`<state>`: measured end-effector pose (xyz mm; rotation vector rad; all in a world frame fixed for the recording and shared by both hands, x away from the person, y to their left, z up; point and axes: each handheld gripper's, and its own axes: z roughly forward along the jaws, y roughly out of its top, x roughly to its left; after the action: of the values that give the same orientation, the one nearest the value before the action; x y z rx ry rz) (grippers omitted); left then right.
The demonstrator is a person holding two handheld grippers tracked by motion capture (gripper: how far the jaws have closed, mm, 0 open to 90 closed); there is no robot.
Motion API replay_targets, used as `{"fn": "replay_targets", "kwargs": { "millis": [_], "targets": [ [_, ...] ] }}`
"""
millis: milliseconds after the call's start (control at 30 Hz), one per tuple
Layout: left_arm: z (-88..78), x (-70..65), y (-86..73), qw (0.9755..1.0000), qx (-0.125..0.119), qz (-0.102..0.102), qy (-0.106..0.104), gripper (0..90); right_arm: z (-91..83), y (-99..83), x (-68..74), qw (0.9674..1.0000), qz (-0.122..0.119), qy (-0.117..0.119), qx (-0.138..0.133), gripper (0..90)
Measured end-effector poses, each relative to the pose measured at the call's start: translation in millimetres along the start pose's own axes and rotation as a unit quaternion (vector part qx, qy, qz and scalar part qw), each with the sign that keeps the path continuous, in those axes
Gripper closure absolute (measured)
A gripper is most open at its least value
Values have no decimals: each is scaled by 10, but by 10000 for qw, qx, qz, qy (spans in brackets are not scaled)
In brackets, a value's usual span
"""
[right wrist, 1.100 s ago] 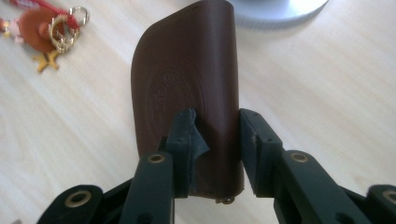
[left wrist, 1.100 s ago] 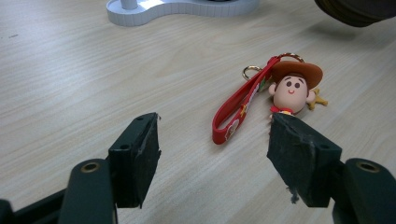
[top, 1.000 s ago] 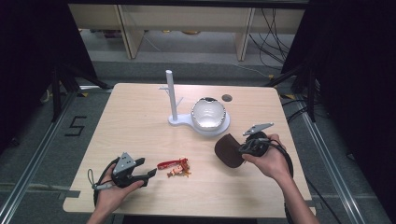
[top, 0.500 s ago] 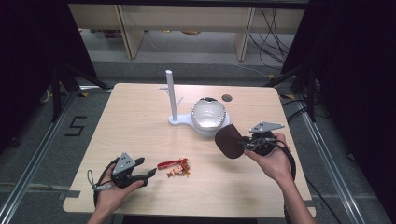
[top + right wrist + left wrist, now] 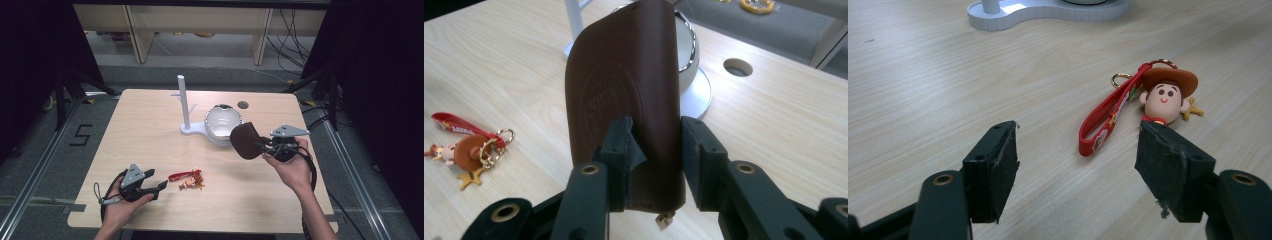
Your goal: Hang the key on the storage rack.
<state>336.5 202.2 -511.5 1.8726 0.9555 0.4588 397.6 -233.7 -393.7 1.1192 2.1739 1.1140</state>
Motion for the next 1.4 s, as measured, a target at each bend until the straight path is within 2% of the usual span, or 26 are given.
{"fn": "replay_targets", "kwargs": {
  "millis": [33, 67, 133, 233, 367, 433, 467, 567, 600, 633, 733, 800, 900, 933, 967, 1000, 1033, 1100, 1133, 1167, 1200, 1233, 1267, 1300, 1367, 1400],
  "targets": [
    [0, -1, 0, 10000, -1, -1, 1, 323, -1, 9, 9, 9999, 86, -57, -54, 673],
    [1, -2, -1, 10000, -2, -2, 2, 323, 2, 16, -12, 9999, -28, -64, -90, 672],
    [3, -3, -3, 10000, 4, 6, -1, 323, -4, 33, 4, 9999, 99, -21, -102, 672],
    [12, -18, -7, 10000, 10, -23, 5, 322, 2, 57, -21, 9997, -14, -84, -229, 672],
    [18, -20, -6, 10000, 18, 14, -41, 322, 18, 83, -7, 9990, 110, -149, -409, 672],
    [18, -23, -6, 10000, 17, 19, -37, 322, 24, 87, -12, 9989, 87, -138, -447, 672],
    [19, -25, -6, 10000, 16, 16, -39, 322, 23, 98, -33, 9988, -34, -145, -457, 671],
    [20, -23, -8, 10000, 18, 16, -40, 321, 32, 112, -38, 9984, -23, -176, -534, 672],
    [19, -22, -7, 10000, 18, 19, -37, 322, 31, 121, -28, 9985, 67, -151, -516, 671],
    [18, -22, -7, 10000, 14, 21, -33, 322, 44, 120, -38, 9981, -21, -202, -588, 672],
    [12, -22, -5, 10000, 12, 6, -27, 322, 46, 138, -41, 9980, 14, -193, -605, 672],
    [11, -21, -6, 10000, 14, 6, -26, 322, 55, 145, -52, 9974, -14, -221, -683, 671],
    [11, -18, -9, 10000, 19, 3, -27, 322, 79, 158, -47, 9970, 112, -175, -752, 671],
    [10, -18, -10, 10000, 20, 1, -17, 322, 104, 161, -55, 9955, 54, -279, -903, 672],
    [6, -21, -8, 10000, 36, 0, 5, 321, 93, 169, -67, 9964, 26, -244, -811, 671],
    [6, -20, -9, 10000, 28, 0, 0, 321, 107, 174, -54, 9964, 147, -153, -816, 672],
    [5, -20, -9, 10000, 30, 0, 1, 321, 115, 179, -62, 9959, 93, -233, -871, 671],
    [5, -21, -9, 10000, 28, 1, 2, 321, 124, 193, -68, 9954, 68, -255, -918, 671],
    [5, -22, -9, 10000, 30, -2, 2, 321, 133, 201, -57, 9955, 155, -178, -919, 671],
    [5, -21, -9, 10000, 33, 5, 5, 321, 138, 212, -65, 9948, 84, -257, -979, 671],
    [5, -21, -10, 10000, 35, 7, 4, 321, 149, 220, -44, 9949, 216, -167, -968, 670],
    [8, -20, -11, 10000, 18, 6, -15, 321, 148, 234, -43, 9951, 207, -204, -949, 670],
    [8, -18, -12, 10000, 18, 5, -29, 321, 150, 244, -21, 9951, 337, -154, -912, 670],
    [8, -18, -14, 10000, 18, 8, -28, 321, 181, 266, -27, 9940, 281, -187, -1036, 670],
    [4, -19, -13, 10000, 38, 11, 5, 321, 180, 280, -40, 9943, 168, -199, -1038, 670],
    [4, -18, -15, 10000, 34, 7, 4, 321, 200, 288, -31, 9935, 210, -190, -1105, 670]
  ]
}}
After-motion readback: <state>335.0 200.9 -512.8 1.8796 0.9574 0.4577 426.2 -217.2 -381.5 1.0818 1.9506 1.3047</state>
